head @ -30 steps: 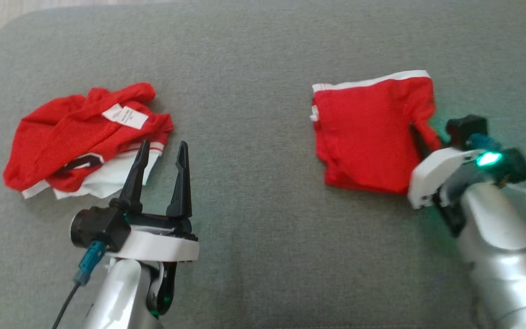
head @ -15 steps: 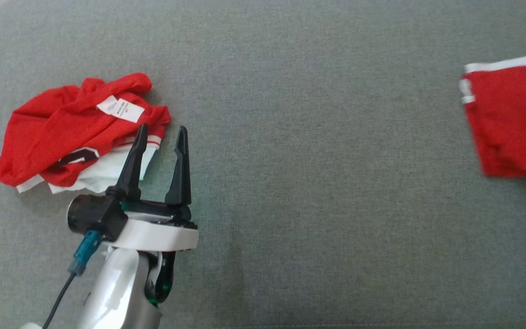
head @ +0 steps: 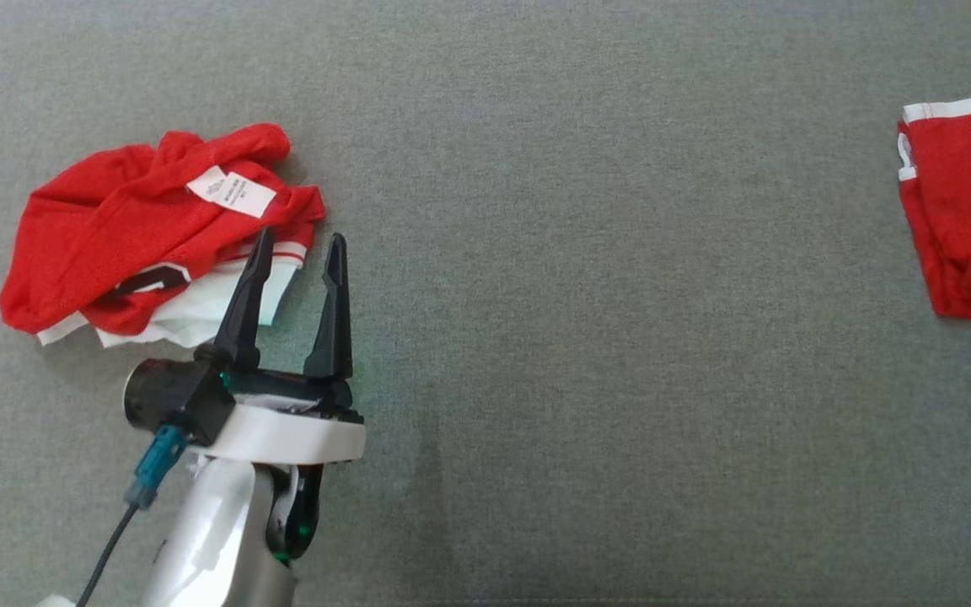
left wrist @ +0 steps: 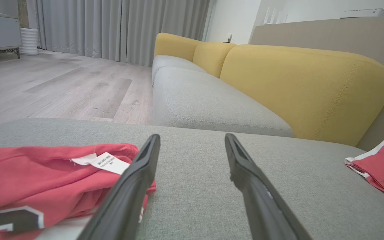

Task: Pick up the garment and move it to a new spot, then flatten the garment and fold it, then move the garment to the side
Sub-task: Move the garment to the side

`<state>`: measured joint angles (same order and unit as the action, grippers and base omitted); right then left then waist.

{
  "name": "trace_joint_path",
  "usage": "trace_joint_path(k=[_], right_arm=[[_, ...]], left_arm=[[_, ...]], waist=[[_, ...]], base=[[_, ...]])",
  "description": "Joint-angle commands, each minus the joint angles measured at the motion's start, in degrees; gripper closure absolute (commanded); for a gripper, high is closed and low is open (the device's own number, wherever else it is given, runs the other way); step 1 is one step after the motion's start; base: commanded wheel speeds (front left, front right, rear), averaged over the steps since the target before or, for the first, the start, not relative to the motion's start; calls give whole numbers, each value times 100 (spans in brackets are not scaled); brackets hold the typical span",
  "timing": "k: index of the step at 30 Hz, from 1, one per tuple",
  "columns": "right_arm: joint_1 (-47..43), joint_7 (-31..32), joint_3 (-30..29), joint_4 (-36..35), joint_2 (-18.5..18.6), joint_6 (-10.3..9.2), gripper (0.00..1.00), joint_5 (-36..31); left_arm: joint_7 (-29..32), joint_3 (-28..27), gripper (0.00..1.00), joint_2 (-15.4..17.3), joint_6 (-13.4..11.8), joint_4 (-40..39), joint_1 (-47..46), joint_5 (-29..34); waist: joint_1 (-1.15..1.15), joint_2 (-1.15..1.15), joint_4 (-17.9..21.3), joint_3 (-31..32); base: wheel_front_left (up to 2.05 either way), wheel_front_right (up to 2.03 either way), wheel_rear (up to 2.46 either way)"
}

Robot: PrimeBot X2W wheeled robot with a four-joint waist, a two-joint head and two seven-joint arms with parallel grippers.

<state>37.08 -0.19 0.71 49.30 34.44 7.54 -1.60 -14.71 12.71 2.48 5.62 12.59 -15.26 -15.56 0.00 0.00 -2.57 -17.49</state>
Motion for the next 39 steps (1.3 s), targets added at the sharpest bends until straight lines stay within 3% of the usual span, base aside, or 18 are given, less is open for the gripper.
trace_joint_path(k=[1,2,3,4,10,15,23,31,36,39], right_arm=[[96,-111,-6,-114,122,-5,100,-42],[100,-118,-30,-88,90,-5,60,-16],[100,-136,-18,-73,49,-5,8,14],[111,-160,-30,-61,16,-5,0,57],[155,-416,35,-131,-150,-5,0,164],[190,-694,232,-428,-552,-5,0,251],[-5,-1130,409,-1380,-1652,-5,0,793],[-1068,-1312,206,-2448,-2943,-5,0,1075],[-1919,-1369,242,-2812,-3142,-5,0,1136],[-2327,-1406,382,-2905,-3152,-5,0,1518]], left_arm=[[-29,-236,0,40,18,-156,-121,69],[-29,-242,0,40,18,-152,-117,75],[-29,-244,0,40,19,-146,-112,79],[-29,-247,0,40,20,-141,-104,82],[-29,-228,0,40,1,-109,-32,57],[-29,-252,0,40,-21,-110,54,34],[-29,-426,0,40,-61,-200,282,56],[-29,-402,0,40,-138,-280,592,10],[-29,-429,0,40,-164,-246,765,47],[-29,-439,0,40,-181,-230,874,32]], waist=[[0,0,7,18],[0,0,11,31],[0,0,14,50],[0,0,21,73],[0,0,57,262],[0,0,84,525],[0,0,182,1044],[0,0,188,1379],[0,0,166,1495],[0,0,169,1524]], base=[[0,0,0],[0,0,0],[0,0,0],[0,0,0],[0,0,0],[0,0,0],[0,0,0],[0,0,0],[0,0,0],[0,0,0]])
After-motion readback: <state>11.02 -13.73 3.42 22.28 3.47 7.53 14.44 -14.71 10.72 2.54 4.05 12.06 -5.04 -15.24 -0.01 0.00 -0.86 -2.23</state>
